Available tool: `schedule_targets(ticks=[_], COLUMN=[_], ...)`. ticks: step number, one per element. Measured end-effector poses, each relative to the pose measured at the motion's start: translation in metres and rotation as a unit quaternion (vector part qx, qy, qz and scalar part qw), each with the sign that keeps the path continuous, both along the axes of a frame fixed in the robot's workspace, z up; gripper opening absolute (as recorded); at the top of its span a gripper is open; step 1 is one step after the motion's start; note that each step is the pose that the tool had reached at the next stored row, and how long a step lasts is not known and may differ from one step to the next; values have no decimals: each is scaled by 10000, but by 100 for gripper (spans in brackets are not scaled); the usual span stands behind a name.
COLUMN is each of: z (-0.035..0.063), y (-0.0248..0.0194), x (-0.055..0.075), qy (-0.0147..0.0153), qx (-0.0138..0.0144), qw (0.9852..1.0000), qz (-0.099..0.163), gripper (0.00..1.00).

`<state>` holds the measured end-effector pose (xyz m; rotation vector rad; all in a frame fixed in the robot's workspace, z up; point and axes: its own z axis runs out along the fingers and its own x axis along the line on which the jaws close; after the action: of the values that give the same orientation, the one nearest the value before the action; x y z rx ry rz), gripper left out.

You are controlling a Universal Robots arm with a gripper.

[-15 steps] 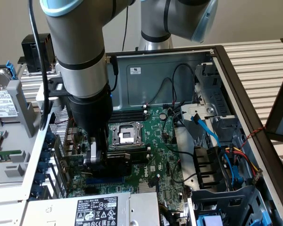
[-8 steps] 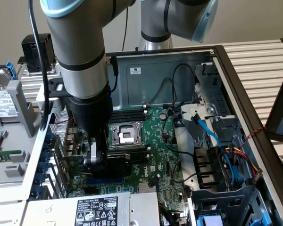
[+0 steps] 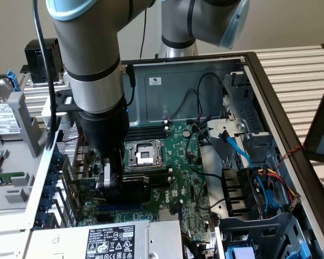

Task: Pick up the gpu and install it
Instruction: 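Insert the gpu into the slot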

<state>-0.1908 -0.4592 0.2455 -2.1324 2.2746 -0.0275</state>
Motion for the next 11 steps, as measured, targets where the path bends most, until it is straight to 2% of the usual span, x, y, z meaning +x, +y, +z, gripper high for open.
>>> schedule_targets(ticks=[11], z=[1], y=[-9], x=[9], qy=[5], qx=[-1], qw=[10000], qz=[25], gripper=[27])
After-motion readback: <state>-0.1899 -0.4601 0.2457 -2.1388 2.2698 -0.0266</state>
